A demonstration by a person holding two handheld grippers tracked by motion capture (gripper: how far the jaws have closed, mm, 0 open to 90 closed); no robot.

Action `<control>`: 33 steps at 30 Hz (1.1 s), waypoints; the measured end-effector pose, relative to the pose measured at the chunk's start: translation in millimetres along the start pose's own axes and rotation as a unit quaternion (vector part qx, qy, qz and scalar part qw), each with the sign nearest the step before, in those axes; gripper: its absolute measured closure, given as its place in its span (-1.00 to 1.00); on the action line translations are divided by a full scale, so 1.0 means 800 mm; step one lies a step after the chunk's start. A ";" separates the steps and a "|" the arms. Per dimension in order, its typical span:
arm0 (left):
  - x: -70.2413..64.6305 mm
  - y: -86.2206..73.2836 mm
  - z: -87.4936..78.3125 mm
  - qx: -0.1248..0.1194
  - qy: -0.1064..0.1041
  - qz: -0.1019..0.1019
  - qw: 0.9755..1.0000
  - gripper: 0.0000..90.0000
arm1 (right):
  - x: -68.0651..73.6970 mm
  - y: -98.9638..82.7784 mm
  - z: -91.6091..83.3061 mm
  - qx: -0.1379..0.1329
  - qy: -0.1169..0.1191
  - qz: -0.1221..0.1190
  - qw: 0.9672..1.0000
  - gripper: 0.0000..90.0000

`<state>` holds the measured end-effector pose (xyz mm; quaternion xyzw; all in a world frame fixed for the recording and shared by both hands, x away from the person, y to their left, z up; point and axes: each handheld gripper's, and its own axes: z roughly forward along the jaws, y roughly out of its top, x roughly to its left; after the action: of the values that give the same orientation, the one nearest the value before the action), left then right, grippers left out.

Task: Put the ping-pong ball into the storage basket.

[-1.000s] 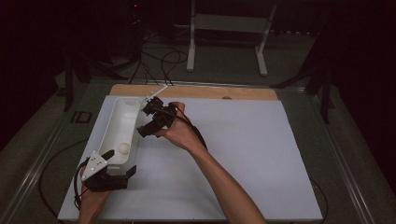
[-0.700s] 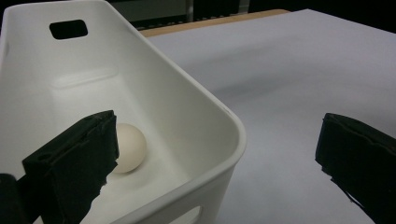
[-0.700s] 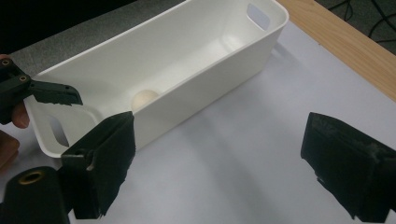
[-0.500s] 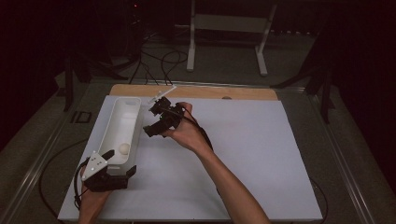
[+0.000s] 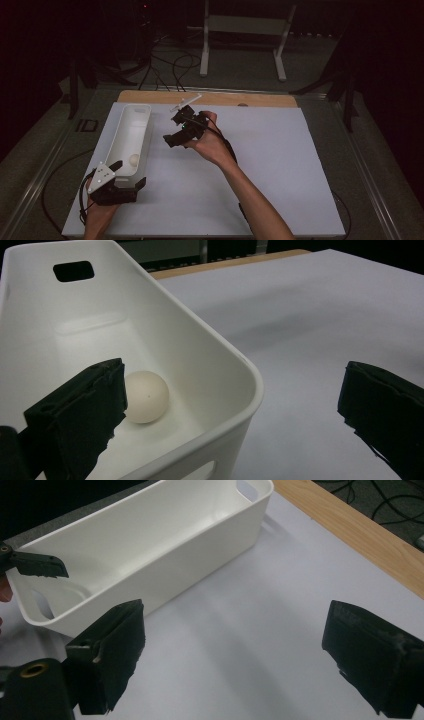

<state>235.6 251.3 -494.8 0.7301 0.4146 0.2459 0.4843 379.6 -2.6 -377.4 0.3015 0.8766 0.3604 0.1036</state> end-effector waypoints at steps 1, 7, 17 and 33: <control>0.000 0.000 0.000 0.000 0.000 0.000 1.000 -1.00 | -0.002 -0.002 -0.001 -0.001 -0.001 0.000 1.000 -0.78; 0.000 0.000 0.000 0.000 0.000 0.001 1.000 -1.00 | -0.009 -0.014 -0.011 -0.004 -0.010 0.004 1.000 -0.78; 0.000 0.000 0.000 0.001 0.000 0.001 1.000 -1.00 | -0.024 -0.033 -0.024 -0.006 -0.021 0.019 1.000 -0.78; 0.000 0.000 0.001 0.001 0.001 0.000 1.000 -1.00 | -0.050 -0.082 -0.046 -0.005 -0.040 0.034 0.999 -0.78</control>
<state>235.8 250.7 -494.8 0.7304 0.4151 0.2465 0.4832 367.3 -84.5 -397.5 0.3447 0.8592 0.3559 0.1281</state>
